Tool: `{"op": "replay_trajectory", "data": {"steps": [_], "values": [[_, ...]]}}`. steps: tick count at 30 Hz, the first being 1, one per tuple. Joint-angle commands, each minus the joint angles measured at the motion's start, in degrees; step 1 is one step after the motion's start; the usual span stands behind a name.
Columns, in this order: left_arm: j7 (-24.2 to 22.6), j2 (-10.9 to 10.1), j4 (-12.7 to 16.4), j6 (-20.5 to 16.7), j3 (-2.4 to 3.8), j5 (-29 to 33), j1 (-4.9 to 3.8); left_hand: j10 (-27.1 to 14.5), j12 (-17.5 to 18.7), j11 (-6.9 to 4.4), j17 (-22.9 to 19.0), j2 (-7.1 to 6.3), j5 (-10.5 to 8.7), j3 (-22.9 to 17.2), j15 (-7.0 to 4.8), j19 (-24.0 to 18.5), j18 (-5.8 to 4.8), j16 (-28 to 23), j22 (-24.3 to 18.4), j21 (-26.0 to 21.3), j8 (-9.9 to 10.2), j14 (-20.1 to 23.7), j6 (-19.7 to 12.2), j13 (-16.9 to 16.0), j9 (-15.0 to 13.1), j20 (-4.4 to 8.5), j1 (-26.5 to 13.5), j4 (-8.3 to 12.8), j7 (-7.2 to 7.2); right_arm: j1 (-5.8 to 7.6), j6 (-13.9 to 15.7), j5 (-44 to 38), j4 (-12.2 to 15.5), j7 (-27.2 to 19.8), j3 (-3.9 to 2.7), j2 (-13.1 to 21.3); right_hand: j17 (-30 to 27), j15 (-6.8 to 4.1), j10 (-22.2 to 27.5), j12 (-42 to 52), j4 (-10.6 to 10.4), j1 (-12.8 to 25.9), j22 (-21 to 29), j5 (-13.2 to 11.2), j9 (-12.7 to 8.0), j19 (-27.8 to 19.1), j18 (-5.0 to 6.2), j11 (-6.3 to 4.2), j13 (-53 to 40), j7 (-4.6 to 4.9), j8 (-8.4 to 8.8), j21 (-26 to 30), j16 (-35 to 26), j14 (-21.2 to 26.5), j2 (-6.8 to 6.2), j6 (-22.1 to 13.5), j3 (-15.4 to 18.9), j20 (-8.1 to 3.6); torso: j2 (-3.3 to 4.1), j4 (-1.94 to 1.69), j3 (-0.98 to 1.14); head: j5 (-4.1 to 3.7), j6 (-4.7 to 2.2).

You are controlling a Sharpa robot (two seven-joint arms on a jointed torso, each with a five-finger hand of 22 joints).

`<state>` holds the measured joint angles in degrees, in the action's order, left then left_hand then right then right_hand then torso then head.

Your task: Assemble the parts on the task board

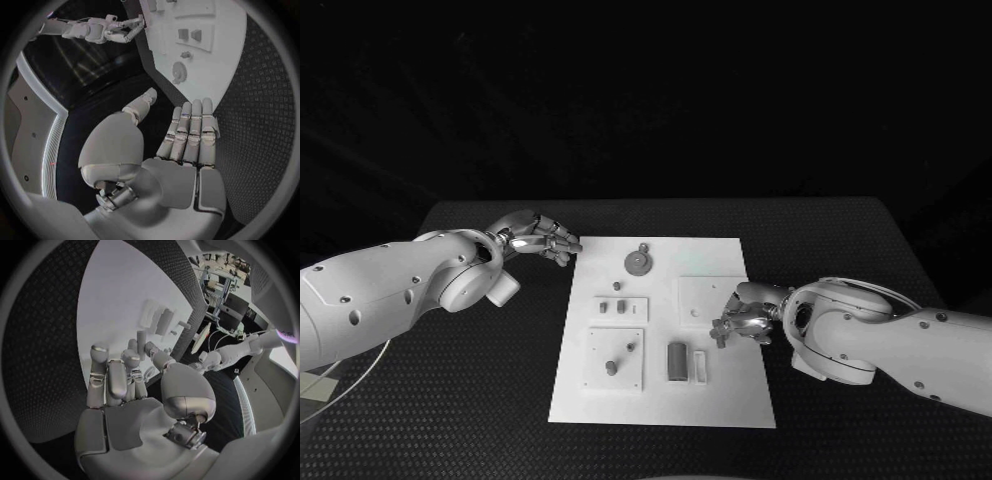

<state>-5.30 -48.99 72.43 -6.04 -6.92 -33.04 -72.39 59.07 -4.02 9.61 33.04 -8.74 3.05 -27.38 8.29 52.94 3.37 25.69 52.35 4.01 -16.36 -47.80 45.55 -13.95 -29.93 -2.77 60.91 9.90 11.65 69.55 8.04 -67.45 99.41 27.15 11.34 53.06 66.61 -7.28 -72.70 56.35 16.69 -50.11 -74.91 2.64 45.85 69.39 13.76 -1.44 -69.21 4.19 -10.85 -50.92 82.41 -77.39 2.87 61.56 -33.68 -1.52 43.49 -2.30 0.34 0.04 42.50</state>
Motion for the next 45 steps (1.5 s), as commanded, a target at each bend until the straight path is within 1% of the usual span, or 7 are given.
{"op": "replay_trajectory", "data": {"steps": [1, 6, 15, 19, 23, 28, 45], "values": [[-0.19, 0.05, 0.26, 0.70, 0.02, 0.04, -0.07, 0.15, -0.04, 0.13, 0.08, 0.01, -0.22, 0.03, 0.18, -0.33, 1.12, -0.22, -0.05, 0.07, -0.38, -0.40, -0.24, 0.05, 0.07, -0.02, -0.24, -0.27, -0.15, -0.07, 2.09, 7.43, 0.15, -0.16, 0.16, -0.02, -0.30, -0.32, -0.11, 0.30, 0.10, -1.69, -1.05, 0.15, 0.09, -0.06, 1.24, -0.58, 0.07, 0.07, -0.31, -0.22, -0.29, 0.12, 1.01, 0.44, 0.23, -0.24, -0.05, 0.11, -0.08, -0.15, -0.07], [-0.16, 0.01, 0.24, 0.59, 0.02, 0.04, -0.07, 0.14, -0.04, 0.14, 0.10, -0.01, -0.21, 0.04, 0.19, -0.34, 1.11, -0.24, -0.05, 0.07, -0.38, -0.39, -0.26, 0.06, 0.08, -0.02, -0.23, -0.26, -0.15, -0.08, 2.09, 9.88, 1.19, 0.40, 0.99, -0.06, -0.40, -0.34, -0.10, 0.26, 0.07, -1.59, -1.02, 0.15, 0.06, -0.09, 1.24, -0.58, 0.11, 0.06, -0.30, -0.18, -0.35, 0.17, 1.03, 0.47, 0.33, -0.23, 0.01, 0.03, 0.10, -0.18, -0.10], [0.19, 0.02, 0.25, 0.97, 0.02, 0.00, -0.07, 0.12, -0.03, 0.15, 0.13, -0.05, -0.22, 0.05, 0.20, -0.36, 1.10, -0.29, -0.06, 0.06, -0.38, -0.38, -0.27, 0.08, 0.09, -0.03, -0.23, -0.27, -0.14, -1.29, 0.70, 11.10, 1.98, 1.48, 1.76, -0.10, -0.75, -0.38, -0.08, 0.18, 0.08, -1.45, -0.98, 0.16, -0.01, -0.16, 1.24, -0.60, 0.17, 0.04, -0.28, -0.10, -0.52, 0.36, 1.05, 0.52, 0.47, -0.20, 0.00, 0.02, 0.09, -0.25, 0.14], [0.19, 0.04, 0.22, 0.98, 0.02, -0.01, -0.07, 0.11, -0.02, 0.16, 0.14, -0.07, -0.22, 0.07, 0.21, -0.37, 1.10, -0.31, -0.06, 0.06, -0.38, -0.37, -0.28, 0.09, 0.10, -0.04, -0.26, -0.29, -0.14, -2.36, 0.64, 11.38, 1.96, 1.36, 1.84, -0.26, -0.74, -0.39, -0.07, 0.16, 0.08, -1.43, -0.97, 0.16, -0.04, -0.17, 1.24, -0.60, 0.19, 0.04, -0.27, -0.09, -0.53, 0.35, 1.05, 0.51, 0.50, -0.20, -0.01, 0.05, 0.09, -0.30, 0.25], [0.19, 0.11, 0.21, 1.09, 0.01, -0.02, -0.07, 0.10, -0.02, 0.16, 0.16, -0.08, -0.22, 0.07, 0.21, -0.37, 1.10, -0.33, -0.06, 0.06, -0.38, -0.37, -0.28, 0.10, 0.10, -0.04, -0.26, -0.30, -0.13, -2.77, 0.56, 11.99, 1.33, 1.01, 1.91, -0.90, -0.73, -0.40, -0.06, 0.15, 0.08, -1.41, -0.96, 0.16, -0.06, -0.18, 1.24, -0.61, 0.20, 0.04, -0.26, -0.07, -0.53, 0.34, 1.05, 0.51, 0.52, -0.20, 0.02, 0.01, 0.12, -0.32, 0.29], [0.18, 0.12, 0.11, 1.14, 0.01, -0.03, -0.07, 0.10, -0.02, 0.16, 0.19, -0.06, -0.22, 0.07, 0.21, -0.38, 1.10, -0.36, -0.06, 0.06, -0.39, -0.37, -0.28, 0.11, 0.11, -0.04, -0.26, -0.32, -0.13, -3.08, 0.76, 12.40, 0.50, 0.56, 1.93, -1.66, -0.74, -0.40, -0.06, 0.14, 0.07, -1.41, -0.96, 0.16, -0.06, -0.19, 1.24, -0.61, 0.20, 0.04, -0.25, -0.07, -0.54, 0.34, 1.05, 0.51, 0.52, -0.20, 0.03, -0.10, 0.12, -0.49, 0.08], [0.20, 0.14, 0.09, 1.25, 0.01, -0.03, -0.07, 0.10, -0.03, 0.16, 0.29, -0.05, -0.22, 0.07, 0.22, -0.39, 1.10, -0.44, -0.07, 0.06, -0.41, -0.39, -0.29, 0.15, 0.13, -0.05, -0.25, -0.37, -0.13, -3.53, 1.04, 11.64, -0.78, -0.05, 1.93, -2.77, -0.74, -0.40, -0.06, 0.14, 0.07, -1.41, -0.96, 0.16, -0.06, -0.19, 1.24, -0.61, 0.20, 0.04, -0.25, -0.07, -0.54, 0.34, 1.05, 0.51, 0.52, -0.20, 0.01, -0.02, 0.07, -0.32, 0.15]]}}
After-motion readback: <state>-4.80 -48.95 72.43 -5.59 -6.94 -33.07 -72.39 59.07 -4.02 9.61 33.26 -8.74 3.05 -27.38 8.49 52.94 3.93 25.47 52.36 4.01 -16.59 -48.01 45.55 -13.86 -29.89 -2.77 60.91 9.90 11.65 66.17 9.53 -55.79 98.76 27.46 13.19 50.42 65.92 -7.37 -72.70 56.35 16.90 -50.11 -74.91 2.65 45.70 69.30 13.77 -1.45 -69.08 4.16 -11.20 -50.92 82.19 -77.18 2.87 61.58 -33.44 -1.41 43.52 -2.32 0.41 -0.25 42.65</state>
